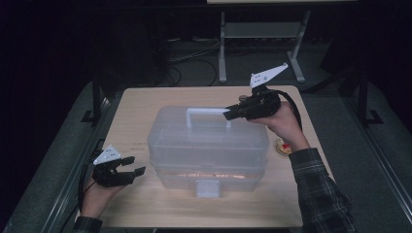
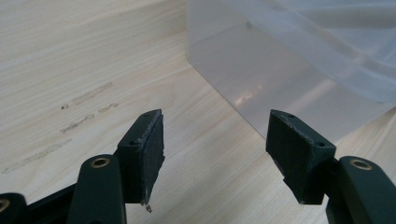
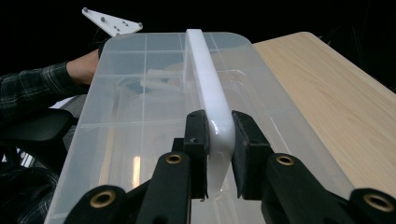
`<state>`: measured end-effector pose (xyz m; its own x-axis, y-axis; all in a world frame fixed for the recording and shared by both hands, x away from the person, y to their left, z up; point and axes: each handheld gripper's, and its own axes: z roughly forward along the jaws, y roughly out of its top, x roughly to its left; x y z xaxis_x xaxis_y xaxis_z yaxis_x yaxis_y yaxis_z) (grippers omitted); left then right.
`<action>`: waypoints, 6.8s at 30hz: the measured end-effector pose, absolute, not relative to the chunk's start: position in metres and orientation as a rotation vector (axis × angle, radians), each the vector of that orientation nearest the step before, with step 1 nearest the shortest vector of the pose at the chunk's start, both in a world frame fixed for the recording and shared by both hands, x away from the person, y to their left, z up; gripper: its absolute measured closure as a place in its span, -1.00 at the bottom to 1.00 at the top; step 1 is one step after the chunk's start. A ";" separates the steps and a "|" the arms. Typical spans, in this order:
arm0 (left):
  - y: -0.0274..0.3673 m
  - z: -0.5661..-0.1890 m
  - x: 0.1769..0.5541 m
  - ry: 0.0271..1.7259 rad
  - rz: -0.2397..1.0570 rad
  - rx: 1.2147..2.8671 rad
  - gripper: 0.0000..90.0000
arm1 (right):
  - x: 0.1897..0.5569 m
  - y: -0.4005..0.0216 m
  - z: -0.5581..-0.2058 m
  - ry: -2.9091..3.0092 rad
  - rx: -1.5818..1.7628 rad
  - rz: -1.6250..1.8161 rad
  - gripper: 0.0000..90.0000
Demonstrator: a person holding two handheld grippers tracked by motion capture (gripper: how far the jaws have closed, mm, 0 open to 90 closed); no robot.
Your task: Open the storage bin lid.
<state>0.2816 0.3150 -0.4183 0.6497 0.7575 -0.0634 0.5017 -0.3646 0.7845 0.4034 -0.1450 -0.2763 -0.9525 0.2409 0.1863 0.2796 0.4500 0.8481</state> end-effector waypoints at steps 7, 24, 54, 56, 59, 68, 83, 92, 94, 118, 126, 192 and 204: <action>0.313 -0.413 0.279 0.949 0.397 2.044 -0.16 | 0.409 -0.145 -0.273 -2.632 -0.491 -1.557 0.71; 0.308 -0.386 0.265 0.738 0.308 1.929 0.75 | 0.412 -0.146 -0.272 -2.614 -0.504 -1.550 0.71; 0.279 -0.376 0.259 0.671 0.356 1.882 0.99 | 0.415 -0.147 -0.272 -2.619 -0.514 -1.556 0.68; 0.279 -0.375 0.259 0.669 0.358 1.882 0.99 | 0.414 -0.146 -0.272 -2.637 -0.513 -1.557 0.66; 0.279 -0.375 0.259 0.667 0.362 1.883 0.99 | 0.413 -0.146 -0.269 -2.636 -0.522 -1.591 0.51; 0.279 -0.370 0.261 0.656 0.383 1.873 1.00 | 0.411 -0.159 -0.258 -2.621 -0.607 -1.682 0.15; 0.278 -0.361 0.267 0.649 0.421 1.866 1.00 | 0.401 -0.204 -0.249 -2.624 -0.784 -1.747 0.00; 0.278 -0.358 0.268 0.645 0.430 1.860 1.00 | 0.392 -0.229 -0.254 -2.641 -0.893 -1.767 -0.07; 0.278 -0.357 0.269 0.644 0.434 1.863 1.00 | 0.389 -0.234 -0.258 -2.650 -0.920 -1.753 -0.08; 0.274 -0.339 0.282 0.614 0.496 1.847 1.00 | 0.335 -0.274 -0.302 -2.716 -1.111 -1.715 -0.17; 0.274 -0.338 0.286 0.622 0.500 1.837 1.00 | 0.318 -0.272 -0.323 -2.716 -1.122 -1.695 -0.17; 0.263 -0.335 0.291 0.568 0.485 1.855 0.85 | 0.310 -0.228 -0.322 -2.732 -1.079 -1.810 -0.15; 0.258 -0.325 0.301 0.551 0.522 1.843 0.84 | 0.318 -0.229 -0.317 -2.707 -1.085 -1.862 -0.12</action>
